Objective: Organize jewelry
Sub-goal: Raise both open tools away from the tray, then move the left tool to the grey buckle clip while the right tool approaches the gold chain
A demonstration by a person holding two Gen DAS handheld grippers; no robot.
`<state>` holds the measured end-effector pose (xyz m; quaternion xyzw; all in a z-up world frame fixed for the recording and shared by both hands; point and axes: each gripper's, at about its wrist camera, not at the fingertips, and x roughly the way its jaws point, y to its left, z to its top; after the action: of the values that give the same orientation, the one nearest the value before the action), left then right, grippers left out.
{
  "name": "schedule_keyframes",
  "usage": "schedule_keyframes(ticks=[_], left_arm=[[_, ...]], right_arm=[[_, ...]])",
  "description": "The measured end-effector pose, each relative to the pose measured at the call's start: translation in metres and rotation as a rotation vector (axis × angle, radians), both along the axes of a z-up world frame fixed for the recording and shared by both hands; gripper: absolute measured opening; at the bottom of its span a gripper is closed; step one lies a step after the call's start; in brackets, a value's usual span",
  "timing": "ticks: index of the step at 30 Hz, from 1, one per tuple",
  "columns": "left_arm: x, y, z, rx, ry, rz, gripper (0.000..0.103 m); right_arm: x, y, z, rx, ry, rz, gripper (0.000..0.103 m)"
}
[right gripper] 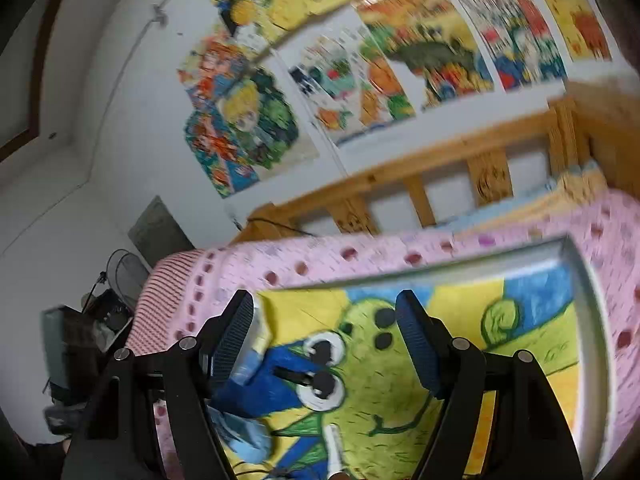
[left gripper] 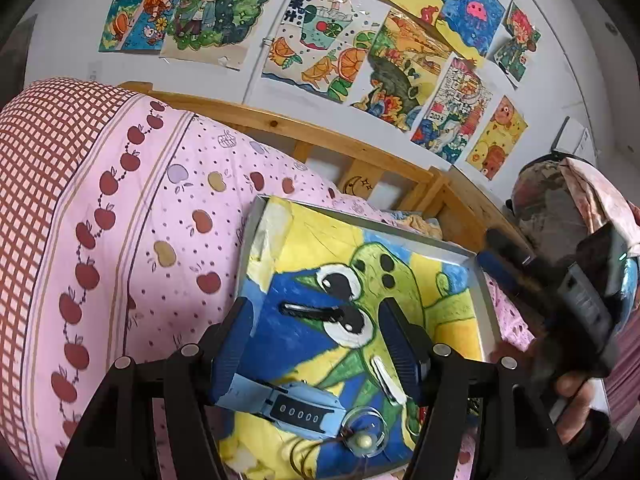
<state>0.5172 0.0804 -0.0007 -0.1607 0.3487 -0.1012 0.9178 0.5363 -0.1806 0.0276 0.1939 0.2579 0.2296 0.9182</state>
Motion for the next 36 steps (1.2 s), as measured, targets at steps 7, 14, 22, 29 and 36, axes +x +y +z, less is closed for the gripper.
schedule_keyframes(ticks=[7, 14, 22, 29, 36], left_arm=[[-0.03, -0.007, 0.002, 0.028, 0.012, -0.047, 0.063], [-0.053, -0.016, 0.003, 0.025, 0.043, -0.104, 0.063], [-0.089, -0.038, -0.005, 0.02, 0.068, -0.215, 0.063], [-0.109, -0.056, -0.018, 0.039, 0.095, -0.278, 0.063], [-0.112, -0.071, -0.027, 0.043, 0.128, -0.3, 0.063]], right_arm=[[-0.045, -0.004, 0.053, -0.029, -0.136, 0.02, 0.073], [-0.074, -0.01, 0.081, -0.064, -0.139, 0.018, 0.073], [-0.111, -0.015, 0.048, -0.102, -0.034, 0.048, 0.073], [-0.139, -0.04, 0.009, -0.076, 0.069, 0.043, 0.073], [-0.14, -0.062, -0.004, -0.013, 0.109, 0.011, 0.073]])
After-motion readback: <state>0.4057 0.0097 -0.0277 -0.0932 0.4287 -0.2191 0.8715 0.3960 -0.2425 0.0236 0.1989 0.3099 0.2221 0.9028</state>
